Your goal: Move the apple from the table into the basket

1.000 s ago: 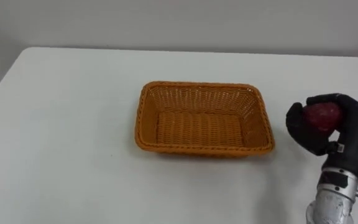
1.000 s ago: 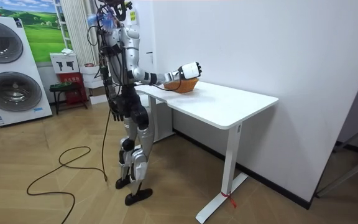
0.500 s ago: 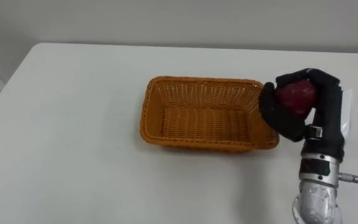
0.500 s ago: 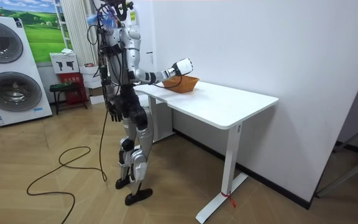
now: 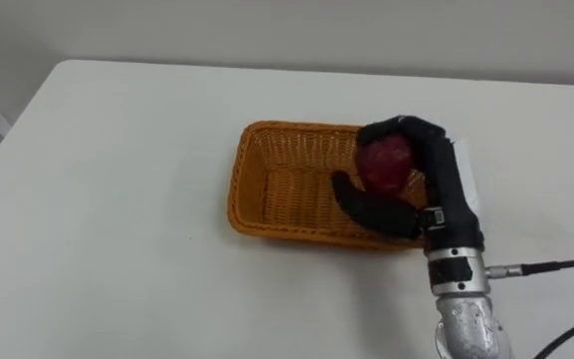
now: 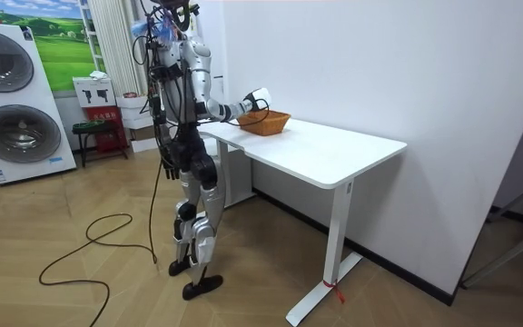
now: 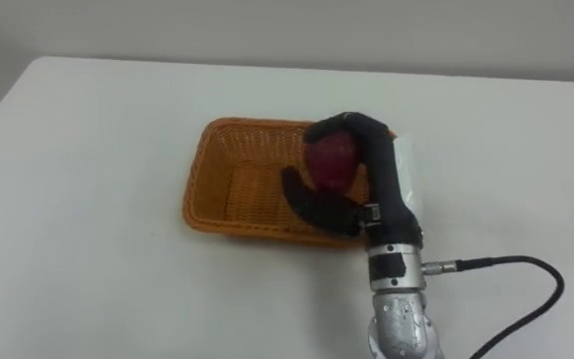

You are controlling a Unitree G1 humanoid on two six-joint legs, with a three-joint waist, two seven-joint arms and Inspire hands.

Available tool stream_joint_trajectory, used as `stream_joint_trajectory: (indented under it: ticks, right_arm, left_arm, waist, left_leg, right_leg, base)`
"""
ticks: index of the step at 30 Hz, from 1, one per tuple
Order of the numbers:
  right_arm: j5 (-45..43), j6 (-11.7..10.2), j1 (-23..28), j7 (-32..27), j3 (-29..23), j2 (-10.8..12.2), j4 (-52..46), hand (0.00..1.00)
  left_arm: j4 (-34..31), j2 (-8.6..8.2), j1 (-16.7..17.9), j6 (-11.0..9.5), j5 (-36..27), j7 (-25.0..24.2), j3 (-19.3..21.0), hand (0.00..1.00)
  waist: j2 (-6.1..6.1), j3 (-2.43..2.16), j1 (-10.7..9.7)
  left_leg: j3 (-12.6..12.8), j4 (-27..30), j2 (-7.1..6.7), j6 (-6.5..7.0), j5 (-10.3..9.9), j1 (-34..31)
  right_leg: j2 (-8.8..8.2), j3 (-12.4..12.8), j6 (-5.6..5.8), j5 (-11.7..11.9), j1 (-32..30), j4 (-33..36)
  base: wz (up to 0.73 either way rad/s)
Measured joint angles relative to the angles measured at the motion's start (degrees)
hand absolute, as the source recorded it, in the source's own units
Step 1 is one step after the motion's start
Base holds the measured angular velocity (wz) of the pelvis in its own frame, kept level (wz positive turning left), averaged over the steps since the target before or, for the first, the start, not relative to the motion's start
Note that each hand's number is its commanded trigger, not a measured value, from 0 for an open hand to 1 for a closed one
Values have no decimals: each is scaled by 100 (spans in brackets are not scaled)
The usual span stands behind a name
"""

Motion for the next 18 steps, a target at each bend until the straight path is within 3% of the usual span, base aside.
stream_joint_trajectory:
  ticks: [7,13,18]
  right_arm:
    - [-52,52,-15,218,74,-63,-5,0]
    - [-62,58,-15,208,49,-88,-7,0]
    - [-161,36,-15,60,-231,-85,-6,0]
  left_arm:
    - [1,3,-8,78,2,1,-1,0]
    - [15,4,-9,106,1,1,2,0]
    - [24,2,-1,95,-4,-3,10,0]
  waist:
    - [-35,-20,29]
    - [-37,0,2]
    - [-24,43,-6]
  left_leg:
    - [-38,4,-6,0,0,-51]
    - [-65,6,-8,-1,1,-48]
    - [-35,11,-1,0,1,-11]
  right_leg:
    - [1,-25,1,5,16,-70]
    - [1,-57,1,5,38,-72]
    - [-7,-53,1,5,40,-74]
  base:
    - [2]
    - [2]
    - [0]
